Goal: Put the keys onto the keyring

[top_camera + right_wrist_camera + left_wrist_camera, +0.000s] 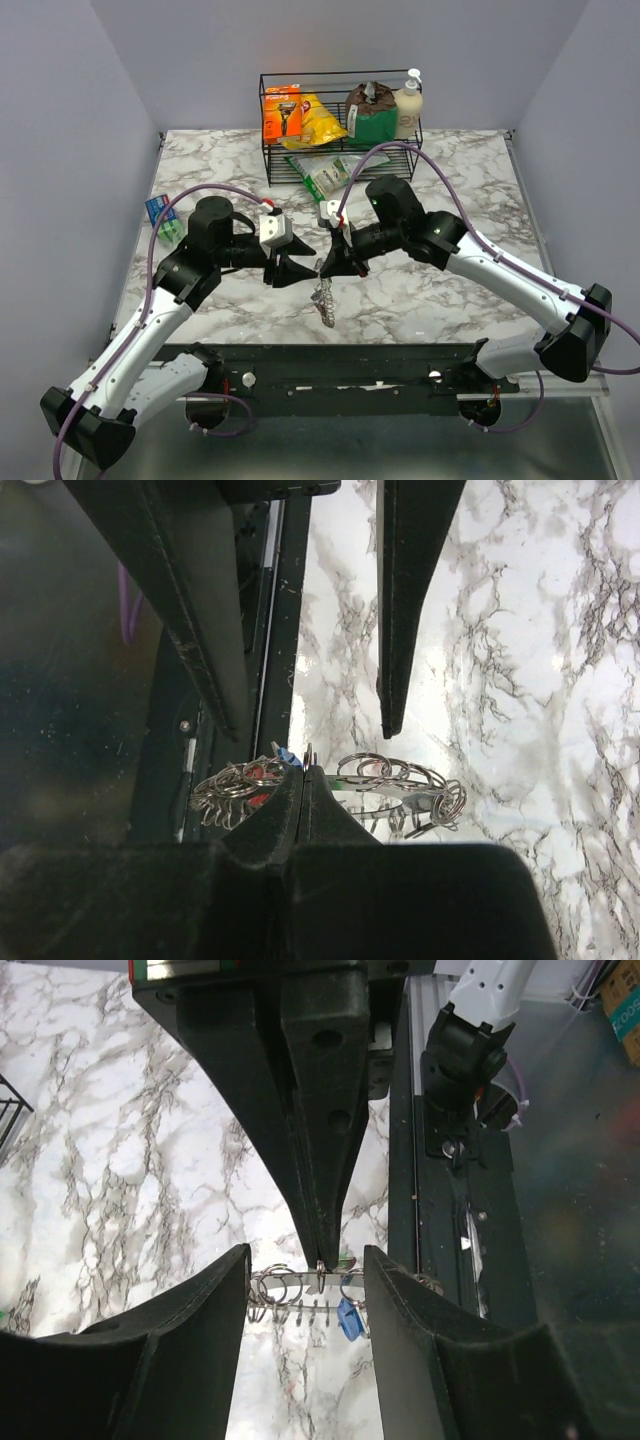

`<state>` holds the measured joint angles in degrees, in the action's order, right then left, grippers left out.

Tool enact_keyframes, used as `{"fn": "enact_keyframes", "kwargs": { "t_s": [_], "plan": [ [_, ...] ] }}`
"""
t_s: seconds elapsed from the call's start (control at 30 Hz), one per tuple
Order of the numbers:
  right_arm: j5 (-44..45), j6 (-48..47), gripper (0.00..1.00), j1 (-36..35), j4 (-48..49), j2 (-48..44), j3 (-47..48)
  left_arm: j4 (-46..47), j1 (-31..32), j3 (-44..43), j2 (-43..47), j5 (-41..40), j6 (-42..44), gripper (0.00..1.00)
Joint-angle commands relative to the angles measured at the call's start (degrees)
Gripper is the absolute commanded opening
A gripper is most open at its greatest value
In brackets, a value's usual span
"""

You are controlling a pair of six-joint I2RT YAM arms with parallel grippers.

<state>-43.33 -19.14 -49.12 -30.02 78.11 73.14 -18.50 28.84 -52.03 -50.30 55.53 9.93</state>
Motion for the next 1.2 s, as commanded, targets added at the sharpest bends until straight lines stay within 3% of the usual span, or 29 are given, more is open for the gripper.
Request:
{"fn": "enact_keyframes", "kwargs": {
  "t_s": [0.0,0.3,0.9,1.17],
  "plan": [
    [-2.02,-0.82,0.01,-0.01,-0.21,-1.20,2.62,-1.89,0.60,-0.88,-0.41,-2.44,2.02,0.56],
    [-1.93,-0.73,0.01,-0.01,0.23,-1.47,2.53,-3.21,1.31,-0.79,-2.43,-2.53,3.07,0.52],
    [-1.23,-0.46,0.01,-0.01,1.37,-1.99,2.62,-6.72,2.27,-0.97,-5.15,-3.67,5.89,0.31],
    [-1.05,-0.29,0.01,-0.01,1.72,-2.26,2.18,-7.78,3.06,-1.58,-6.47,-4.11,6.94,0.00]
  ]
}}
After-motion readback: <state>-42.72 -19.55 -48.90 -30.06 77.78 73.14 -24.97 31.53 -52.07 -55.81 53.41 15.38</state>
